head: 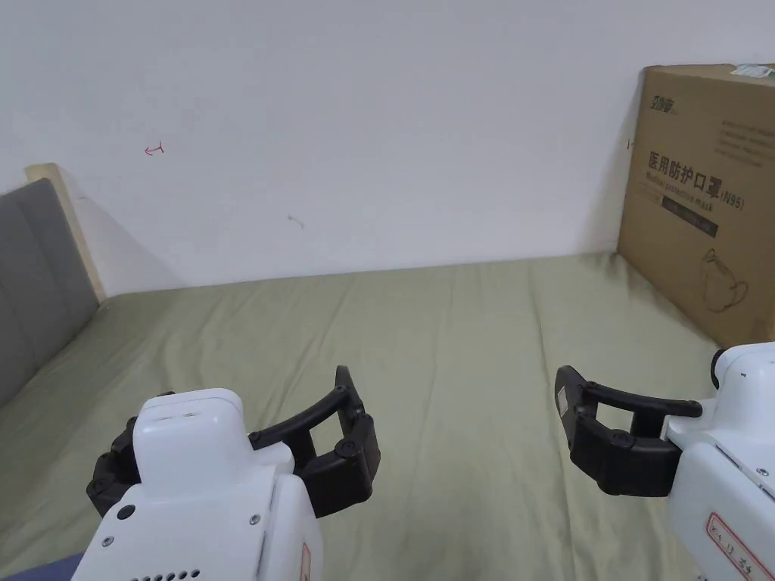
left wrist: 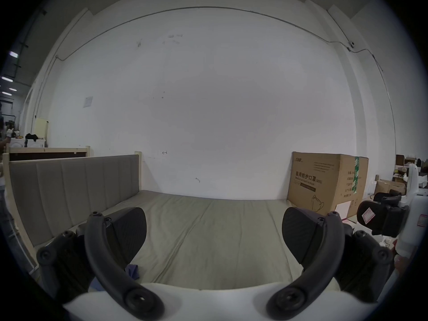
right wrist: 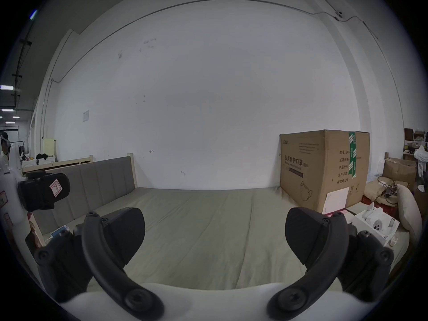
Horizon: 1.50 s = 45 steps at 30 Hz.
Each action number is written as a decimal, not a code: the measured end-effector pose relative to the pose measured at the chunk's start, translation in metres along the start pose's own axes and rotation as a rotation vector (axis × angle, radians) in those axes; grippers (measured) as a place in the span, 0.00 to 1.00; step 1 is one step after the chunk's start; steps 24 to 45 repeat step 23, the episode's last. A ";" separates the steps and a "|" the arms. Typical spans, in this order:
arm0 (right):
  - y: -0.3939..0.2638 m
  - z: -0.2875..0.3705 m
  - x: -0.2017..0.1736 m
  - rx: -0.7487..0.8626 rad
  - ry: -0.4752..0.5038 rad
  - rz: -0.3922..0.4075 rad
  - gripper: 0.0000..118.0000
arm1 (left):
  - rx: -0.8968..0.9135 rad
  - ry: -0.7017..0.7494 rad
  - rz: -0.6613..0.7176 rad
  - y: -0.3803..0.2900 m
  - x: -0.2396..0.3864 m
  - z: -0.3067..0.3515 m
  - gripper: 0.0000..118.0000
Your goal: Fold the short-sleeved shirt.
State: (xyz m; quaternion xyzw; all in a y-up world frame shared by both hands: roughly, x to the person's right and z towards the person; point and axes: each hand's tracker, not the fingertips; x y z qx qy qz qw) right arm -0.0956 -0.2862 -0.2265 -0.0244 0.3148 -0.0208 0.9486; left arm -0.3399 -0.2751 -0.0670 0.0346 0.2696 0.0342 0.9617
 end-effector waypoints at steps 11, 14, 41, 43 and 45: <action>0.002 -0.005 -0.005 -0.003 0.001 0.007 1.00 | -0.049 0.053 0.051 -0.001 -0.009 -0.009 0.99; 0.000 -0.006 -0.006 -0.009 0.002 0.002 1.00 | -0.053 0.073 0.068 -0.001 -0.011 -0.009 0.99; -0.007 -0.010 -0.007 -0.033 -0.002 -0.007 1.00 | -0.125 0.140 0.048 -0.011 -0.010 -0.022 0.99; -0.007 -0.010 -0.007 -0.033 -0.002 -0.007 1.00 | -0.125 0.140 0.048 -0.011 -0.010 -0.022 0.99; -0.007 -0.010 -0.007 -0.033 -0.002 -0.007 1.00 | -0.125 0.140 0.048 -0.011 -0.010 -0.022 0.99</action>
